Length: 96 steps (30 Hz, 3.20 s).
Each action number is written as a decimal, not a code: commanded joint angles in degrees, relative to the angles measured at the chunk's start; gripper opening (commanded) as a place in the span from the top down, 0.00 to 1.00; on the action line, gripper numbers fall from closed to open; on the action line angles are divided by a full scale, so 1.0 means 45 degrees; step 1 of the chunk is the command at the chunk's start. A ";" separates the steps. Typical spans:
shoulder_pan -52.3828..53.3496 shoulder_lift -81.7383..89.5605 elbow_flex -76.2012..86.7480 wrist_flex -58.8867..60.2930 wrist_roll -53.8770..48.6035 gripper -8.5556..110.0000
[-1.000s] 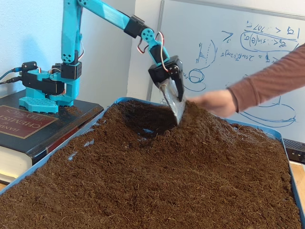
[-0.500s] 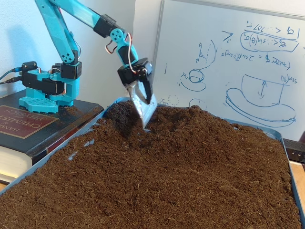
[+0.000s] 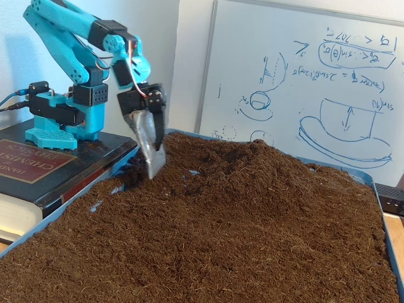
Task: Build a berm.
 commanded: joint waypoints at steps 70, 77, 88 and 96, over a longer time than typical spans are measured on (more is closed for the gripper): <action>0.0332 -1.6777 -1.4492 -0.3965 -0.1562 0.92; 0.0332 -1.6758 -1.5313 -0.3926 -0.1504 0.93; -0.0723 -1.5742 -1.5586 -0.3906 0.2012 0.93; -0.1758 -1.5098 -1.5703 -0.3906 0.2539 0.93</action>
